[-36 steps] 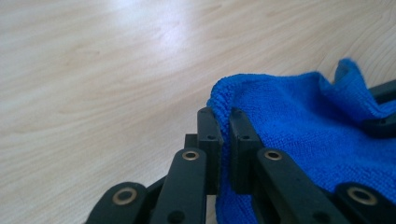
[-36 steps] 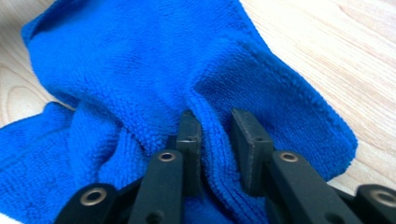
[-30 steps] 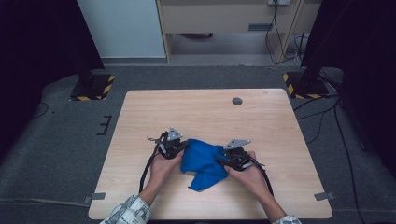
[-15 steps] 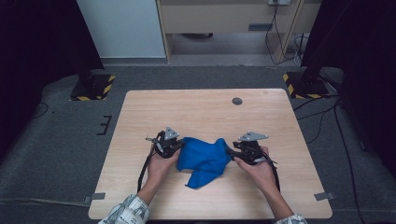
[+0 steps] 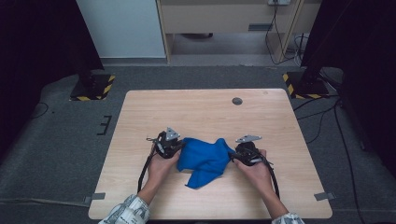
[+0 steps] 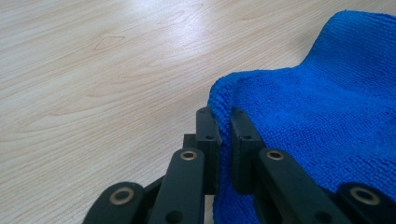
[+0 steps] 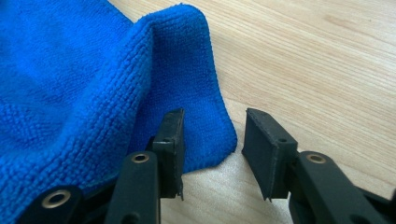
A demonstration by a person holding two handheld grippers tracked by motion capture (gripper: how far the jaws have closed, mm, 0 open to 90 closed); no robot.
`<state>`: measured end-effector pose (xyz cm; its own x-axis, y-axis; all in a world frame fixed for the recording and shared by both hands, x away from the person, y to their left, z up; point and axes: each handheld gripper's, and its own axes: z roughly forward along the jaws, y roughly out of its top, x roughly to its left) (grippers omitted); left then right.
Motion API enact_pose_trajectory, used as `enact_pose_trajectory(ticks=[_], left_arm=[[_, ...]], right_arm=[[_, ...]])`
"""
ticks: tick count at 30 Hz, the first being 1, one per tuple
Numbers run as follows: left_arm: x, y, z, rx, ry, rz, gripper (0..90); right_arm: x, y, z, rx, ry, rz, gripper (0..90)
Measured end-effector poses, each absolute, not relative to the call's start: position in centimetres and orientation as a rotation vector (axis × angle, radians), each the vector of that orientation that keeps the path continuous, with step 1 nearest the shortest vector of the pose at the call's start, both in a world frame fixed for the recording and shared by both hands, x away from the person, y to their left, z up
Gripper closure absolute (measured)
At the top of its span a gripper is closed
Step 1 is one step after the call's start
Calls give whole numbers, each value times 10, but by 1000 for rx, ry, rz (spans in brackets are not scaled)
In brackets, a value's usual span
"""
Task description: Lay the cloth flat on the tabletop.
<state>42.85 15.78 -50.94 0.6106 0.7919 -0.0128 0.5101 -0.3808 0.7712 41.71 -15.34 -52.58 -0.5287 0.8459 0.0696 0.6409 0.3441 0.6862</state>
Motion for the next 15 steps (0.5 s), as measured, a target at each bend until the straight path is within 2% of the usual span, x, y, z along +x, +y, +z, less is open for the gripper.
enact_pose_trajectory(ticks=[3, 9, 15], left_arm=[[428, 158, -510, 2065, 1023, 466, 837], [428, 158, -509, 2054, 1024, 469, 837], [429, 162, -508, 2048, 1030, 477, 837]], right_arm=[[417, -154, -526, 1318, 2313, 983, 605], [414, -148, -526, 1241, 2365, 992, 851], [416, -156, -518, 1262, 2344, 1014, 866]])
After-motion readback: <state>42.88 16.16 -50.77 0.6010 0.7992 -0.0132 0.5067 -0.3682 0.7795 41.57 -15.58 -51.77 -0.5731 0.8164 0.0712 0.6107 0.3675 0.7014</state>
